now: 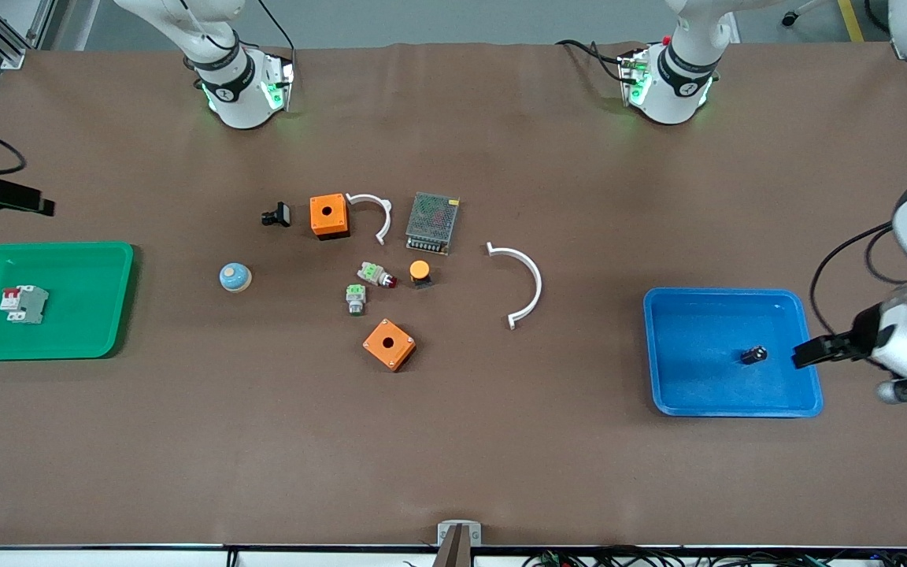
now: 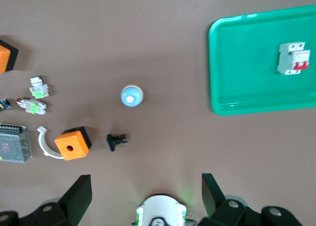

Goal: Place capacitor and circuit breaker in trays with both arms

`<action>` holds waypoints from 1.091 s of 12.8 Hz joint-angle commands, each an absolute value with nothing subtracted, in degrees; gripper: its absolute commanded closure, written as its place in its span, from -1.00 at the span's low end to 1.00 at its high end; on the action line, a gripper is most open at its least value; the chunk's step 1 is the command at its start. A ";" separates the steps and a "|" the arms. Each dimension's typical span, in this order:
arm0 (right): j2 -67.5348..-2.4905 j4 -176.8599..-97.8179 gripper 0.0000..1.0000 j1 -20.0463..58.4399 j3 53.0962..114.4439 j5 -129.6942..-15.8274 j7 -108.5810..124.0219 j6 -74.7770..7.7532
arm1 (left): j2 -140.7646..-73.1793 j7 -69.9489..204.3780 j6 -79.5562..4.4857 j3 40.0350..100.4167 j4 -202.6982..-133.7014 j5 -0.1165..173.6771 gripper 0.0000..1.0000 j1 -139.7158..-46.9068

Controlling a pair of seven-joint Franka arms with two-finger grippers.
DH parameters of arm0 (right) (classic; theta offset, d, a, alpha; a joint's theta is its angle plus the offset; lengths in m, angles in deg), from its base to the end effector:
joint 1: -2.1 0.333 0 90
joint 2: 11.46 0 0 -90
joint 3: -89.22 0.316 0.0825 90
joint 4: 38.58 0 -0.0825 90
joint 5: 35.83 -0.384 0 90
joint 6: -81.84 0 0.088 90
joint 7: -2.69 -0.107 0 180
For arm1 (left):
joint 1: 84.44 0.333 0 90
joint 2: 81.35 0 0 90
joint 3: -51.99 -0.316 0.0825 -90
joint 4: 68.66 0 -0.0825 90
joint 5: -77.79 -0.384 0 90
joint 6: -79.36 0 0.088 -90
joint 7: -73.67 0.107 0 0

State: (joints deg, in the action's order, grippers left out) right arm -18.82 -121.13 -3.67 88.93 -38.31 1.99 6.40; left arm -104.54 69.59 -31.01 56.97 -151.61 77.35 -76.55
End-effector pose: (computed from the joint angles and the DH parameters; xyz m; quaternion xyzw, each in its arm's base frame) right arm 0.5621 -0.0540 0.5935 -0.9902 0.0557 0.1248 0.0270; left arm 0.6861 0.0447 0.4641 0.9972 0.0638 0.0375 0.0137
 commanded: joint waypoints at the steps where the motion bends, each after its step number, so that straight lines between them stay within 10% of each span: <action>1: -14.10 -125.59 -0.97 0.25 88.25 -39.25 -3.37 4.77 | -104.64 69.45 -18.24 57.35 -143.48 76.56 -1.00 -77.31; 10: -14.01 -121.82 -0.99 0.25 87.73 -38.11 -2.59 0.28 | -87.43 69.01 -1.08 63.32 -143.54 76.64 -1.00 -77.49; 14: -14.10 -121.46 -0.99 0.25 87.73 -37.41 -2.85 -3.32 | -79.71 68.74 -2.53 61.14 -153.96 77.26 -1.00 -81.25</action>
State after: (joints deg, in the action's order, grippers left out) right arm -14.73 -121.60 0.57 87.52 -38.07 -2.70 -2.71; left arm -85.49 69.07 0.07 62.85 -145.95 77.36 -78.61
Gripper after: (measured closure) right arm 0.000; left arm 0.000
